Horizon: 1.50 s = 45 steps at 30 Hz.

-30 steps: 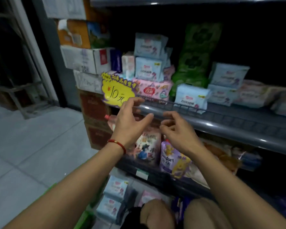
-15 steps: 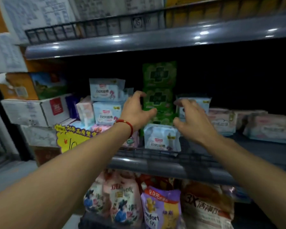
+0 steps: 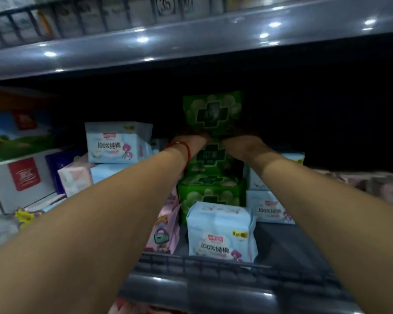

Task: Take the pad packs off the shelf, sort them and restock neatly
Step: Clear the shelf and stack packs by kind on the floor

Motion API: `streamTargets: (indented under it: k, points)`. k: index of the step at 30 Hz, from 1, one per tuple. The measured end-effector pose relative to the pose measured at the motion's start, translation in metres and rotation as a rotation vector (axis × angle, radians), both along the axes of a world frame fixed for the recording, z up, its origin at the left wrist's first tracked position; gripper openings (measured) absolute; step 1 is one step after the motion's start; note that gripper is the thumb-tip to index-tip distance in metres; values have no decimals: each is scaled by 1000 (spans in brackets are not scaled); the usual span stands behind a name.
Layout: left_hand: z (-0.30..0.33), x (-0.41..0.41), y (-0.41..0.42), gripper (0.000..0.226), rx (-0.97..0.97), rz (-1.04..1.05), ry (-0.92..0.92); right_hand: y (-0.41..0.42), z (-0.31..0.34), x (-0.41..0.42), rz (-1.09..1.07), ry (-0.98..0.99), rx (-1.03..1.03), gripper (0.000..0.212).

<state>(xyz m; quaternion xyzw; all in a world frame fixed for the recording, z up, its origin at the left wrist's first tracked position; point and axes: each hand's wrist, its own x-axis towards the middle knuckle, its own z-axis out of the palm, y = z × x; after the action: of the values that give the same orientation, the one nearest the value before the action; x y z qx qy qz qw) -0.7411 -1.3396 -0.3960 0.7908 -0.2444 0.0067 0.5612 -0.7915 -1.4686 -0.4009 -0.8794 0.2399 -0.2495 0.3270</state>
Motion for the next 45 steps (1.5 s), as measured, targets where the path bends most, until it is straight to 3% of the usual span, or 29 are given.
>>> streamTargets:
  k: [3,5,7,9,10,12,14,16,18,20,26,31,36,42,45]
  points:
    - [0,11,-13,64,-4,-58,112,-1,-4,12,51,-7,-40,98]
    - [0,14,-12,58,-49,-56,175,4,-3,12,84,-10,-31,117]
    - [4,9,-3,73,-159,-48,232,5,1,13,94,-10,-32,140]
    - [8,-1,8,95,-258,-6,275,5,5,15,99,-36,-11,148]
    - [10,-7,12,94,-289,3,269,7,8,13,101,-69,26,149]
    - [11,-18,18,73,-298,18,199,18,17,-1,81,-133,81,136]
    - [12,-26,26,58,-274,42,142,29,23,-21,53,-135,76,99]
    - [14,-37,37,64,-247,53,112,36,28,-43,7,-116,72,72]
    - [15,-43,43,84,-272,36,82,45,31,-67,-42,-128,85,53]
    - [11,-44,49,89,-301,44,68,58,34,-92,-48,-148,109,42]
    - [3,-76,74,56,-288,116,-55,79,31,-130,-74,-139,62,49]
    - [-6,-97,84,41,-308,97,-26,84,25,-142,-46,-195,84,52]
    - [-17,-103,84,46,-316,39,-23,73,5,-149,-35,-223,163,58]
    - [-15,-117,94,47,-446,8,22,61,1,-154,31,-307,246,88]
    - [-21,-124,108,47,-453,-15,48,78,2,-166,94,-329,285,79]
